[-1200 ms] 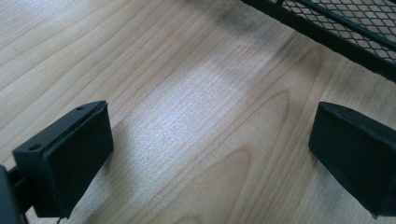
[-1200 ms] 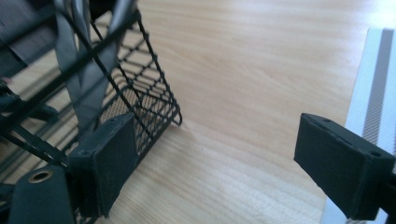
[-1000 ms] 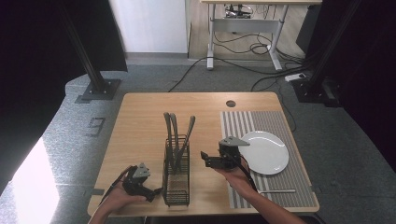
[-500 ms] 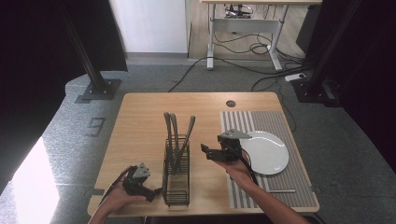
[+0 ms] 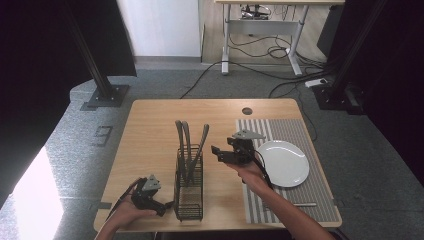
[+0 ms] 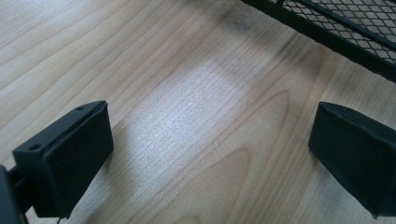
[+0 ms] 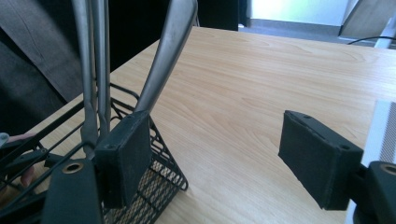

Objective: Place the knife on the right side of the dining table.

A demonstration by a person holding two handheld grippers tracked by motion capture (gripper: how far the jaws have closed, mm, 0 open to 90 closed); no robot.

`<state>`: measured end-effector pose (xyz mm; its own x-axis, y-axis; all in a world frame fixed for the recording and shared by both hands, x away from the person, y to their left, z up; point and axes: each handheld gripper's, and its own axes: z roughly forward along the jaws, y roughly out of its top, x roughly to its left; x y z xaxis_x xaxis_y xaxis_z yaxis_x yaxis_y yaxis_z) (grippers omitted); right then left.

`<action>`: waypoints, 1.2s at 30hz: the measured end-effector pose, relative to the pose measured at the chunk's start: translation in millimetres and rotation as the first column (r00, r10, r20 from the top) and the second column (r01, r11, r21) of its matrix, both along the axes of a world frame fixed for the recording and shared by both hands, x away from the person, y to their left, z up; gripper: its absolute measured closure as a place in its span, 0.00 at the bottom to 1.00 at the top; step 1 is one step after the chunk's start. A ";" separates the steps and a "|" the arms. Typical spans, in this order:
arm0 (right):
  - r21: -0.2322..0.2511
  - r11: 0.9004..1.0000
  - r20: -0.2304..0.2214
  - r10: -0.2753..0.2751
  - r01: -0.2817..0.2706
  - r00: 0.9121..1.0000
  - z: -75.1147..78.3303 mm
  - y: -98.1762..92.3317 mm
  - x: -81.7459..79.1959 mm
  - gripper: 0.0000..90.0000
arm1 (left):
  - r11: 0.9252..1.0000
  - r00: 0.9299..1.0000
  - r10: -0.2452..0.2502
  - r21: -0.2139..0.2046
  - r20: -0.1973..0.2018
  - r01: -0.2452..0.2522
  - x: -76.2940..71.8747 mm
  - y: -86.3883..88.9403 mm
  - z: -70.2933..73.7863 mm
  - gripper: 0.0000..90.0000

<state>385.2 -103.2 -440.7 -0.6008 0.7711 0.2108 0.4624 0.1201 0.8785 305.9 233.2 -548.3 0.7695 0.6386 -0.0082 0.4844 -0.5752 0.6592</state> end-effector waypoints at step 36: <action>0.094 0.986 -0.056 0.143 -0.137 0.988 -0.4 43.3 44.4 0.61 | 1.000 1.000 0.002 -0.002 0.001 -0.002 -0.1 -0.1 -0.1 0.00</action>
